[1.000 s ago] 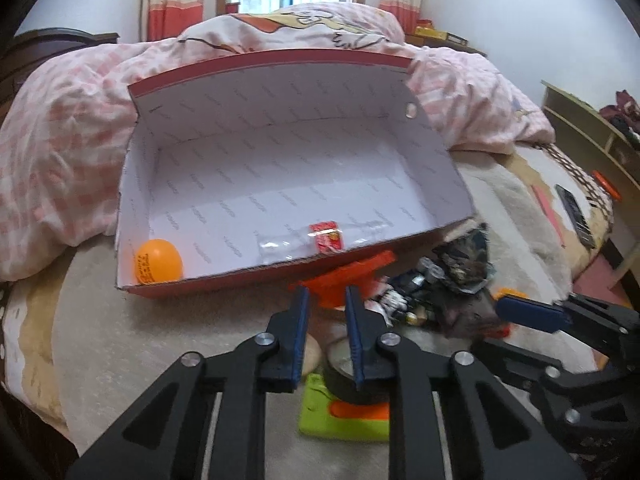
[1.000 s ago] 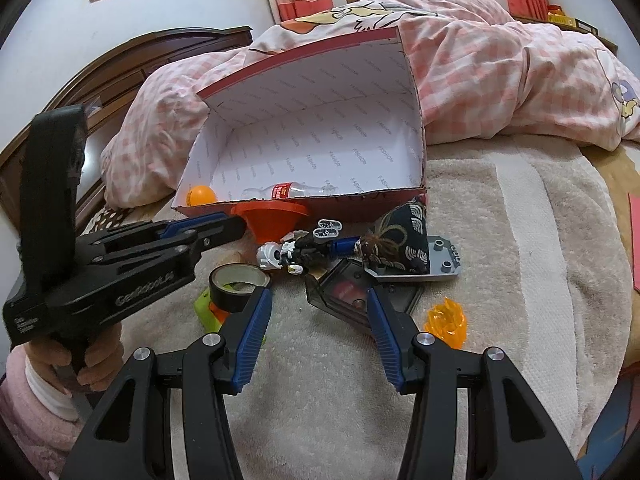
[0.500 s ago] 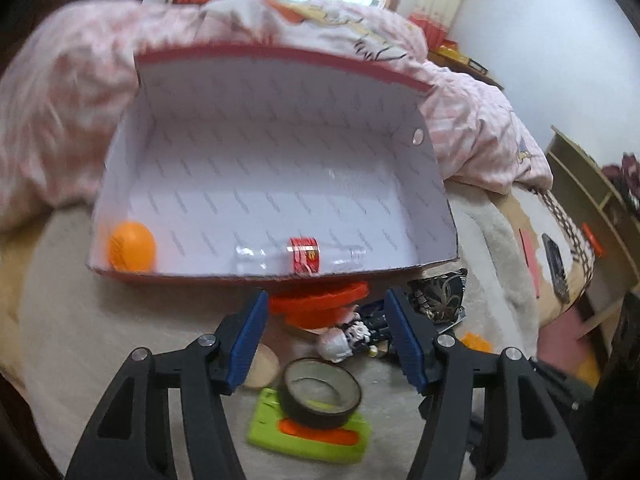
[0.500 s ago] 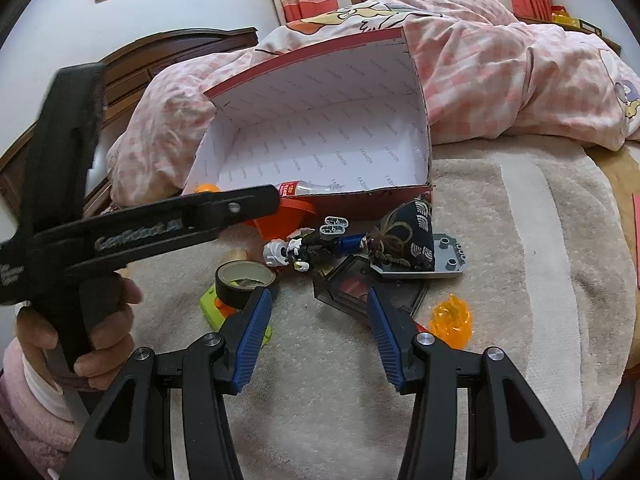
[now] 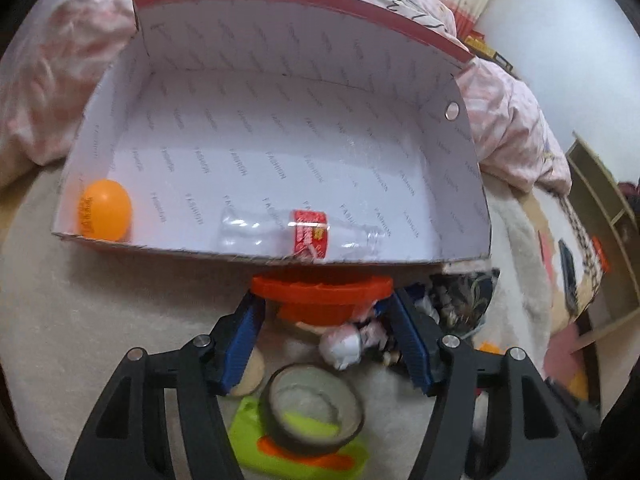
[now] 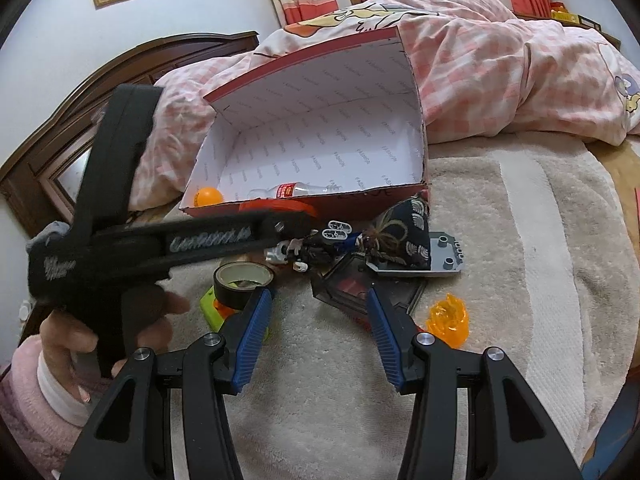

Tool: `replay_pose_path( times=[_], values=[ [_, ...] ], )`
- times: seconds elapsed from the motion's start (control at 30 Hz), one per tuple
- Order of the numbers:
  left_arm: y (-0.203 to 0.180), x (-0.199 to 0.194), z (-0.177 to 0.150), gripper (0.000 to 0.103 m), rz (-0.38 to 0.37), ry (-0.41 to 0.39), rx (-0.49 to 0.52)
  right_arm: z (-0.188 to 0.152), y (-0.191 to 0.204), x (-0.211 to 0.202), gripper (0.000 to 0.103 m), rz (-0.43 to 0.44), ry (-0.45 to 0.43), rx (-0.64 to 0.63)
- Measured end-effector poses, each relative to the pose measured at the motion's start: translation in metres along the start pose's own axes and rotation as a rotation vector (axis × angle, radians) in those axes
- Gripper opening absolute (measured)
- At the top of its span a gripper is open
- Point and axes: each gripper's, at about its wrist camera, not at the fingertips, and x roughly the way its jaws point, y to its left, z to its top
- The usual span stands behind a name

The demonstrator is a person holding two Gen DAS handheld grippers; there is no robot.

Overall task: Organize objects
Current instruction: 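Lift the red funnel with the left tool while the right tool approaches the dark patterned piece, then close the right tool on the dark patterned piece while the left tool holds the funnel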

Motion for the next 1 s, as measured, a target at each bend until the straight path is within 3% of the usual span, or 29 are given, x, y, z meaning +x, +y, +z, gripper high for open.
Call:
replay_pose_path(
  times=[0.27, 0.33, 0.53, 0.77, 1.0],
  values=[
    [-0.003, 0.018, 0.004, 0.064, 0.003, 0.019, 0.011, 0.000, -0.001, -0.002, 0.051, -0.007, -0.001, -0.003],
    [0.000, 0.016, 0.004, 0.053, 0.007, 0.016, 0.013, -0.001, -0.001, -0.001, 0.051, -0.009, 0.003, -0.002],
    [0.006, 0.003, 0.001, 0.053, 0.020, -0.020, 0.033, 0.000, 0.002, -0.003, 0.051, -0.020, 0.001, -0.016],
    [0.011, -0.023, -0.008, 0.053, 0.015, -0.068, 0.059, 0.010, 0.000, -0.012, 0.051, -0.085, -0.046, -0.024],
    [0.006, -0.039, -0.015, 0.053, -0.004, -0.112, 0.114, 0.035, -0.014, 0.006, 0.051, -0.191, -0.047, -0.020]
  ],
)
